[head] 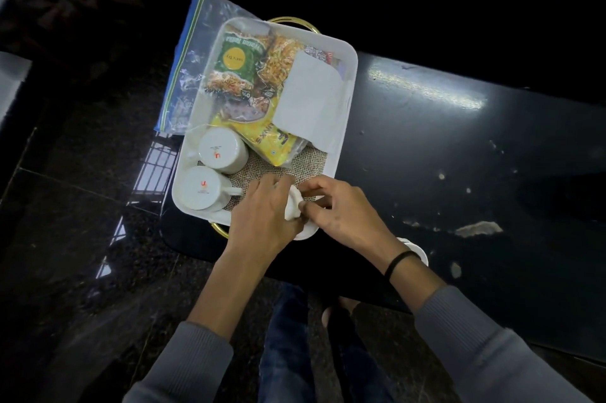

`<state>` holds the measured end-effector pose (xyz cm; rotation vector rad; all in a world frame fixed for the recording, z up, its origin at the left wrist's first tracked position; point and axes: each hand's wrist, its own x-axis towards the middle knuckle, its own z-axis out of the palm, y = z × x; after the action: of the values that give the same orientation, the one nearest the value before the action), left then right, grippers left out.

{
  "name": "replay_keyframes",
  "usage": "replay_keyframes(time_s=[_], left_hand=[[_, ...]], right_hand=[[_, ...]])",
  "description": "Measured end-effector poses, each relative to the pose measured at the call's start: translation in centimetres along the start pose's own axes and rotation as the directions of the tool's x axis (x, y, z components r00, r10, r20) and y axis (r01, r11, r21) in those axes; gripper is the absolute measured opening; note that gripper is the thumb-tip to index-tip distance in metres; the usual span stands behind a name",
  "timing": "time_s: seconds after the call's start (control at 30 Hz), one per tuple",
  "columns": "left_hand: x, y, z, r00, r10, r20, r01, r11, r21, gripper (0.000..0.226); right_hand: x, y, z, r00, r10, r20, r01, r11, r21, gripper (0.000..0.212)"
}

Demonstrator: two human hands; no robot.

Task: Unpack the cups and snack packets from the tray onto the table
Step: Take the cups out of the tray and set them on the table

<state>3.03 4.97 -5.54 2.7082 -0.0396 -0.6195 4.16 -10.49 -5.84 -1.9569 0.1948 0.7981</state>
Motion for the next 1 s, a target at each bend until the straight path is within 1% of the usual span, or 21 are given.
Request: replay_keyframes(time_s=[0.13, 0.2, 0.23, 0.27, 0.33, 0.37, 0.43, 0.47, 0.5, 0.53, 0.63, 0.7, 0.77, 0.8, 0.87, 0.93, 1.0], left_hand=[[-0.1, 1.2, -0.3, 0.994, -0.022, -0.104, -0.003, 0.972, -0.234, 0.064], [-0.2, 2.2, -0.7, 0.991, -0.065, -0.114, 0.016, 0.923, -0.383, 0.063], [-0.2, 2.8, -1.0, 0.990, -0.102, -0.096, 0.045, 0.880, -0.473, 0.061], [-0.2, 3.5, -1.4, 0.988, -0.143, -0.060, 0.084, 0.816, -0.572, 0.059], [-0.4, 5.2, -1.7, 0.984, -0.173, 0.051, 0.150, 0.626, -0.765, 0.054], [-0.5, 6.2, -1.6, 0.982, -0.158, 0.107, 0.175, 0.513, -0.840, 0.052], [-0.7, 8.3, -1.3, 0.978, -0.088, 0.190, 0.209, 0.312, -0.927, 0.046], [-0.7, 9.2, -1.1, 0.976, -0.045, 0.215, 0.219, 0.245, -0.944, 0.042], [-0.9, 10.0, -0.7, 0.973, 0.000, 0.231, 0.226, 0.209, -0.951, 0.038], [-1.0, 10.9, -0.4, 0.969, 0.044, 0.245, 0.232, 0.194, -0.953, 0.035], [-1.4, 12.8, 0.9, 0.943, 0.166, 0.289, 0.251, 0.217, -0.943, 0.031], [-1.6, 13.8, 1.5, 0.923, 0.229, 0.310, 0.239, 0.293, -0.926, 0.034], [-1.8, 14.3, 2.0, 0.912, 0.256, 0.320, 0.196, 0.413, -0.890, 0.041], [-1.9, 14.4, 2.2, 0.920, 0.242, 0.307, 0.158, 0.487, -0.859, 0.043], [-2.2, 14.4, 2.6, 0.945, 0.204, 0.256, 0.070, 0.637, -0.767, 0.038], [-2.6, 14.1, 2.9, 0.956, 0.198, 0.214, -0.010, 0.757, -0.653, 0.032], [-3.1, 13.6, 3.2, 0.957, 0.207, 0.205, -0.075, 0.856, -0.512, 0.033]], right_hand=[[-0.7, 0.2, -1.6, 0.996, 0.015, -0.085, -0.005, 0.993, 0.117, 0.023], [-1.4, 0.5, -2.7, 0.989, 0.014, -0.144, 0.013, 0.983, 0.185, 0.022], [-1.9, 0.8, -3.4, 0.985, 0.008, -0.170, 0.029, 0.977, 0.212, 0.022], [-2.3, 1.0, -4.1, 0.983, -0.001, -0.184, 0.045, 0.971, 0.235, 0.024], [-3.5, 1.5, -5.6, 0.983, -0.008, -0.184, 0.067, 0.947, 0.316, 0.030], [-4.1, 1.8, -6.3, 0.985, -0.002, -0.172, 0.068, 0.923, 0.378, 0.033], [-5.3, 2.4, -7.8, 0.990, 0.007, -0.140, 0.064, 0.866, 0.495, 0.037], [-5.8, 2.7, -8.4, 0.991, 0.012, -0.130, 0.059, 0.847, 0.528, 0.038], [-6.5, 3.0, -9.0, 0.992, 0.018, -0.125, 0.054, 0.834, 0.549, 0.039], [-7.2, 3.4, -9.7, 0.992, 0.024, -0.122, 0.049, 0.824, 0.564, 0.040], [-9.4, 4.7, -11.7, 0.988, 0.035, -0.148, 0.052, 0.836, 0.546, 0.041], [-10.8, 5.6, -12.8, 0.975, 0.044, -0.220, 0.071, 0.869, 0.490, 0.042], [-12.1, 6.7, -13.6, 0.942, 0.070, -0.328, 0.070, 0.916, 0.396, 0.047], [-12.7, 7.4, -13.9, 0.921, 0.084, -0.380, 0.049, 0.944, 0.327, 0.050], [-13.9, 9.1, -14.3, 0.881, 0.105, -0.462, -0.021, 0.983, 0.184, 0.058], [-14.9, 10.8, -14.3, 0.855, 0.092, -0.510, -0.076, 0.996, 0.051, 0.065], [-15.5, 12.3, -13.9, 0.852, 0.039, -0.522, -0.107, 0.989, -0.101, 0.068]])
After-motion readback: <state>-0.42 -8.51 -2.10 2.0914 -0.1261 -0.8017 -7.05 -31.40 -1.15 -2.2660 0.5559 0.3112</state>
